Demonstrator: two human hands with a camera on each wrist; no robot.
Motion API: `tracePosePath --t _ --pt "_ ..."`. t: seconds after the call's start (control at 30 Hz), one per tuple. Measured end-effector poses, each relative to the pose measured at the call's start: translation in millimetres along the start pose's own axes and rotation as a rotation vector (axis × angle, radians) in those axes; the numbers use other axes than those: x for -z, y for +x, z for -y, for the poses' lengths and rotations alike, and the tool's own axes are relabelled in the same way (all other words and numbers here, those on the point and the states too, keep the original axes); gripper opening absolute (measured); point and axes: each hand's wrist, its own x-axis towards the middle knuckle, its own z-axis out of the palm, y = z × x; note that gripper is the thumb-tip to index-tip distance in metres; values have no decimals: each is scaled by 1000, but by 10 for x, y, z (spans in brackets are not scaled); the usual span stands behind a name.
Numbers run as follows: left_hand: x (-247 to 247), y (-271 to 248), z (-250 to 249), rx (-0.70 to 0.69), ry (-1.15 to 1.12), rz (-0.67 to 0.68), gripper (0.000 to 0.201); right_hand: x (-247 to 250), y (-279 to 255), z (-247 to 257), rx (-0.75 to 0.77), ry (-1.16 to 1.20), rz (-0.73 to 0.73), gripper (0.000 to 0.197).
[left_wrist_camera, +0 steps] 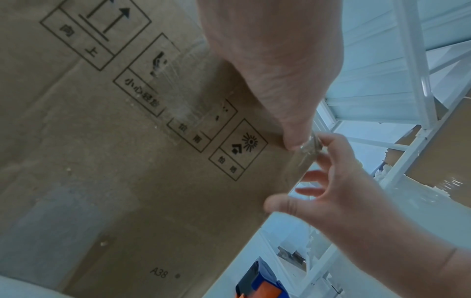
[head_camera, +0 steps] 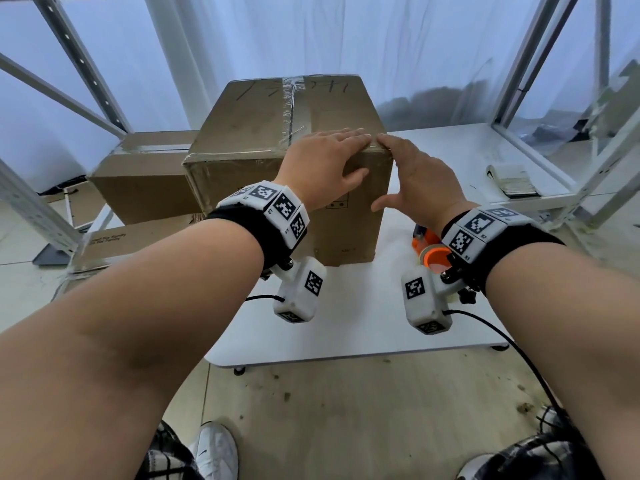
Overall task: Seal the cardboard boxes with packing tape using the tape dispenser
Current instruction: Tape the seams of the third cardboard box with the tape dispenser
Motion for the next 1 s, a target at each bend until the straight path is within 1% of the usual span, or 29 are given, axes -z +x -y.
tracePosePath --t 0.1,0.13,0.2,0.27,0.3,0.33,0.4,0.5,0.53,0.57,0.6,0.63,0.67,0.7,0.8,0.87,0.93,1.0 --pt "-10 6 16 -6 -9 10 51 158 98 12 14 122 -109 48" --pt "-14 11 25 -11 -12 10 50 183 129 -5 19 185 -147 40" --pt "-13 18 48 -18 -19 4 46 165 145 -18 18 291 -213 34" --pt "-17 18 64 -17 -40 -2 43 75 132 -6 -7 351 -239 33" --pt "-13 16 64 -20 -49 -11 42 19 128 6 -28 371 -213 35" --pt "-15 9 58 -22 -56 -24 42 -43 114 26 -51 391 -150 41" --pt "-16 10 44 -24 -64 -54 42 -130 75 48 -83 448 -19 61" --pt "-33 7 44 -12 -55 -77 41 -216 31 19 -106 547 71 96" --pt "-41 5 44 -11 -56 -89 40 -253 27 -3 -133 525 140 100" --pt "-48 1 42 -10 -59 -102 40 -291 26 -17 -168 463 245 92" --pt "-55 -3 39 -7 -57 -107 40 -318 25 -23 -204 375 363 75" --pt "-57 5 38 -4 -46 -102 40 -340 31 -30 -226 285 445 59" --pt "-65 9 35 -1 -31 -86 42 -357 34 -45 -226 226 481 50" --pt "-71 14 33 5 -18 -73 44 -343 38 -53 -211 192 496 48" --pt "-93 22 21 4 8 -72 45 -218 79 -62 -157 131 501 53" --pt "-94 20 22 1 8 -74 46 -151 111 -58 -135 54 449 64" --pt "-88 11 14 10 5 -69 46 -114 90 -15 -113 -179 353 78" --pt "-80 8 1 14 1 -73 46 -93 8 83 -102 -390 229 79"
